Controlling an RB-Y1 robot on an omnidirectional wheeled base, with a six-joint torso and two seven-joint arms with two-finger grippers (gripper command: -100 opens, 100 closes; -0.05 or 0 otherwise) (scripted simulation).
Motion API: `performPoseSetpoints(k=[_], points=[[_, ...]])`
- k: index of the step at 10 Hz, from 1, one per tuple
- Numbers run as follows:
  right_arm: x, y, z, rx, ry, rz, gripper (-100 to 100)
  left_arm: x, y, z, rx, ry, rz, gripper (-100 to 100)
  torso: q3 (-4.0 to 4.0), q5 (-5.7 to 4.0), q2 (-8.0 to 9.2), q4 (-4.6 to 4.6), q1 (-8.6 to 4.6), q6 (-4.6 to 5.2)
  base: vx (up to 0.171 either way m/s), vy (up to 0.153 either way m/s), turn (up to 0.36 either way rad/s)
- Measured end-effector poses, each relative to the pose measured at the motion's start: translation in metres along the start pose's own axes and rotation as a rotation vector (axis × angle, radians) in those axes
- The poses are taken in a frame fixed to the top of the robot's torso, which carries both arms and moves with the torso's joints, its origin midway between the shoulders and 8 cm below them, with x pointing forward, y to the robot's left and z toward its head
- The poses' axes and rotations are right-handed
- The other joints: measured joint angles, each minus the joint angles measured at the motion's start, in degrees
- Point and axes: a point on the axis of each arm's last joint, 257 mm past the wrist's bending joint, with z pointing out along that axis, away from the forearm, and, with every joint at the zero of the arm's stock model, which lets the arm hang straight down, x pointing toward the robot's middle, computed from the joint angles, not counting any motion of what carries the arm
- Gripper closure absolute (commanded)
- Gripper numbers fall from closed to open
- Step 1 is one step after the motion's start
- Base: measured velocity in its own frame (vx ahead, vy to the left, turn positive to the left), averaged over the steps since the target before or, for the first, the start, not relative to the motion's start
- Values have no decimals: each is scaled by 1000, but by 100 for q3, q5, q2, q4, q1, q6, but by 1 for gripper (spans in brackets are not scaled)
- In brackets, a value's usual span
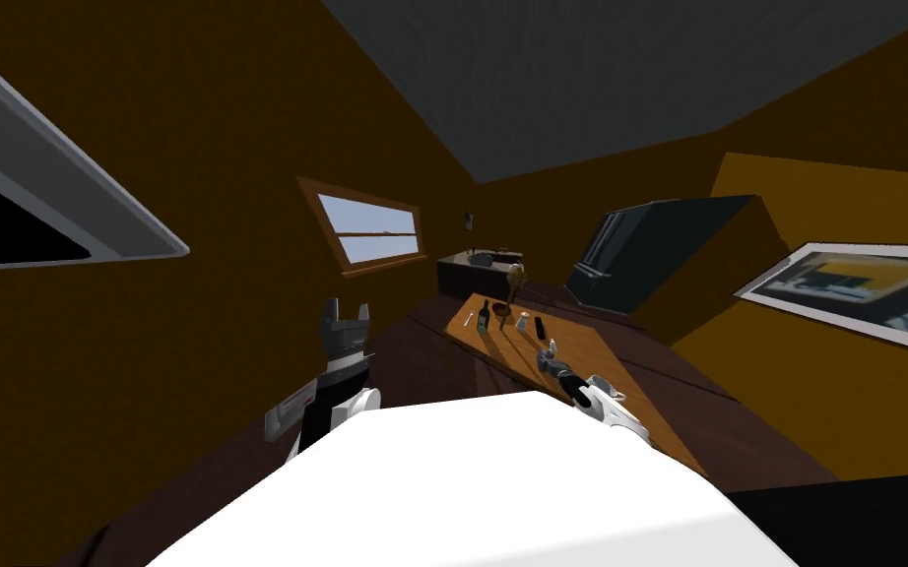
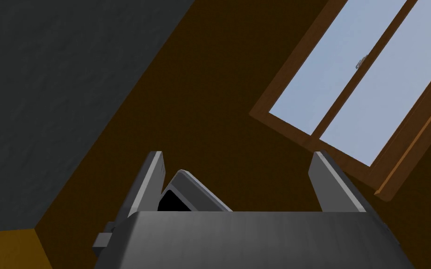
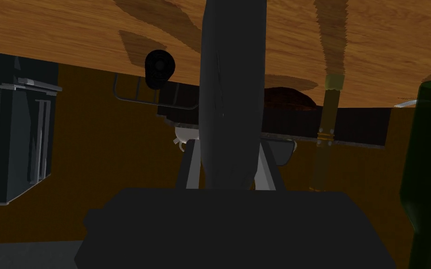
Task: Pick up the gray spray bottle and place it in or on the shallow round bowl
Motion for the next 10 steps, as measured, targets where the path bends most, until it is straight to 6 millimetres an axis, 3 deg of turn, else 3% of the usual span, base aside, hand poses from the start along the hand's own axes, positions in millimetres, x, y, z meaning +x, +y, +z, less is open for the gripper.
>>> performPoseSetpoints(k=[5,10], points=[[17,-26,1,48,66,-7,100,0,0,0,0,0,0,0,-51,-51,-75,-29,-25,-35,-50,25,328],[8,-84,0,175,95,32,100,0,0,0,0,0,1,0,-65,-59,-96,-38,-49,-19,5,-14,299]])
